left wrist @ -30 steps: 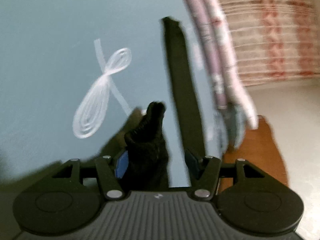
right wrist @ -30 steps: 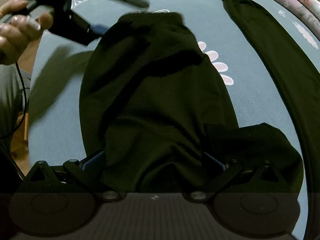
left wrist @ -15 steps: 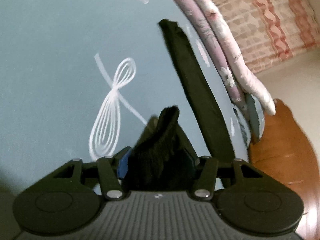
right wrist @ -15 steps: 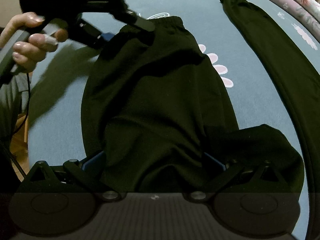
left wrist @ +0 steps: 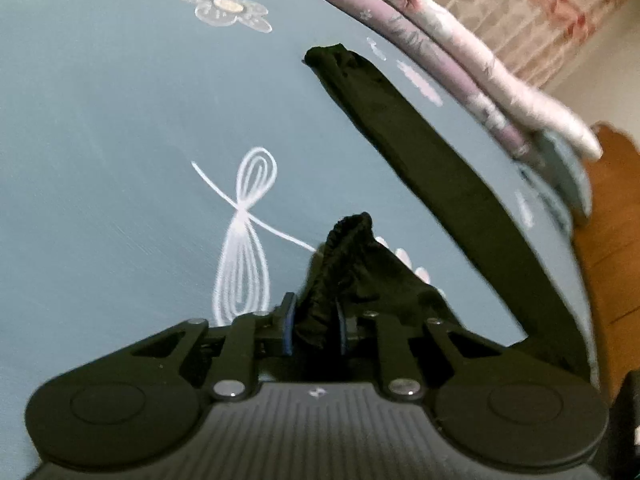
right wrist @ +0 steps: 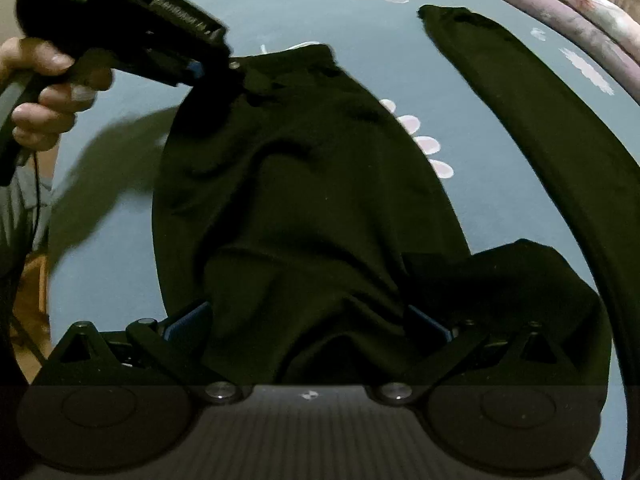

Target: Fold clothes

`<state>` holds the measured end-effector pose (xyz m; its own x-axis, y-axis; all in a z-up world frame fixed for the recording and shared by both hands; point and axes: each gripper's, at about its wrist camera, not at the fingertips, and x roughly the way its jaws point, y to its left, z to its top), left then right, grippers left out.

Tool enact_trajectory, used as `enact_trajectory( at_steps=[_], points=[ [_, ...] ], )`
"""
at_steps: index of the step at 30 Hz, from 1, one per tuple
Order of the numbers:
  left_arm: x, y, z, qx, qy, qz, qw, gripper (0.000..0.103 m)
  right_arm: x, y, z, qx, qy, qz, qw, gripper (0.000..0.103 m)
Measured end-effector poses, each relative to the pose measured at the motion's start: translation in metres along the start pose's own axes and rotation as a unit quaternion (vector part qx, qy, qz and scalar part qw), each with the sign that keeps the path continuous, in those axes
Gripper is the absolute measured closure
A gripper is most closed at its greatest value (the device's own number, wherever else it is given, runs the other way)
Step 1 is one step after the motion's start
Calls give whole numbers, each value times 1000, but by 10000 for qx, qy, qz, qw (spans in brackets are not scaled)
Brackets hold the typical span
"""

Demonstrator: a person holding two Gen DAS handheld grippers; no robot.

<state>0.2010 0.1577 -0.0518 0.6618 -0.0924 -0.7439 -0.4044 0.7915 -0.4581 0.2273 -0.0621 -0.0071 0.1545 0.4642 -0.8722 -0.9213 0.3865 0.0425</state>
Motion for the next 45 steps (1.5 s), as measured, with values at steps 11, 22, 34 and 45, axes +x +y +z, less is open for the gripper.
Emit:
enact_trajectory(
  at_steps=[11,22,34,45],
  points=[
    [-47,-7,34,561,-229,1047,9927,86,-89,-34,4,869,-1146,-866,9858,0],
    [-53,22,67,369,-260,1383,9894,86,-91,-53,-71,1932,-536,-1832,9624,0],
    [-58,34,62,347,31,1765,9837,86,-90,-63,-103,2349,-264,-2119,9483,0],
    [-53,24,67,426,-17,1946,9800,86,-116,-57,-143,2242,134,-2481,9423,0]
  ],
)
